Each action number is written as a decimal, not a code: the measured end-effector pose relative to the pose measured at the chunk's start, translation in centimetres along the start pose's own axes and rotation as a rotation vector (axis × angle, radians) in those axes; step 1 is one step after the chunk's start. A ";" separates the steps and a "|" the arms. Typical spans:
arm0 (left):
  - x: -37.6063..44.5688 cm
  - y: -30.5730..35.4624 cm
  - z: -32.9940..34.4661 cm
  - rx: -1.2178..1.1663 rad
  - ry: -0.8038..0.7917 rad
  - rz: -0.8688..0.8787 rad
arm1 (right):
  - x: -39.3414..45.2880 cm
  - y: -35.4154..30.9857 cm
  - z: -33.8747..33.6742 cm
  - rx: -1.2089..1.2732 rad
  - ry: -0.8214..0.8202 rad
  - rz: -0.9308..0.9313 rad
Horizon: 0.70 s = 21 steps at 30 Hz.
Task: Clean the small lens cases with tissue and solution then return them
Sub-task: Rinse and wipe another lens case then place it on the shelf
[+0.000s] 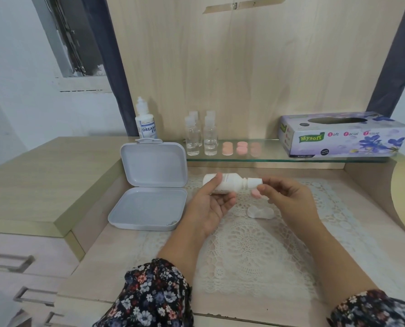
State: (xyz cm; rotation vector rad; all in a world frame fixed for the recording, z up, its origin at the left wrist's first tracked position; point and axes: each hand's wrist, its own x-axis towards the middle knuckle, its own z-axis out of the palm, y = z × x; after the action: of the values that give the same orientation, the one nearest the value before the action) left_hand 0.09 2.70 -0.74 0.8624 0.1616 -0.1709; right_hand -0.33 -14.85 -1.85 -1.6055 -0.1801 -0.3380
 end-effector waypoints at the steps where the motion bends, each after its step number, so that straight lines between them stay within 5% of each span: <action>1: 0.0 0.0 0.0 0.003 0.002 0.001 | 0.1 0.1 0.0 -0.040 0.012 0.005; 21: 0.2 0.0 -0.2 0.038 -0.036 0.013 | -0.5 -0.4 0.2 -0.070 0.005 0.015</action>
State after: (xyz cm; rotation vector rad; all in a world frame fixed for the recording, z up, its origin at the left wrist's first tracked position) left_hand 0.26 2.83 -0.95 0.8970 0.1193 -0.1781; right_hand -0.92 -14.56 -1.63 -1.6741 -0.1544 -0.3400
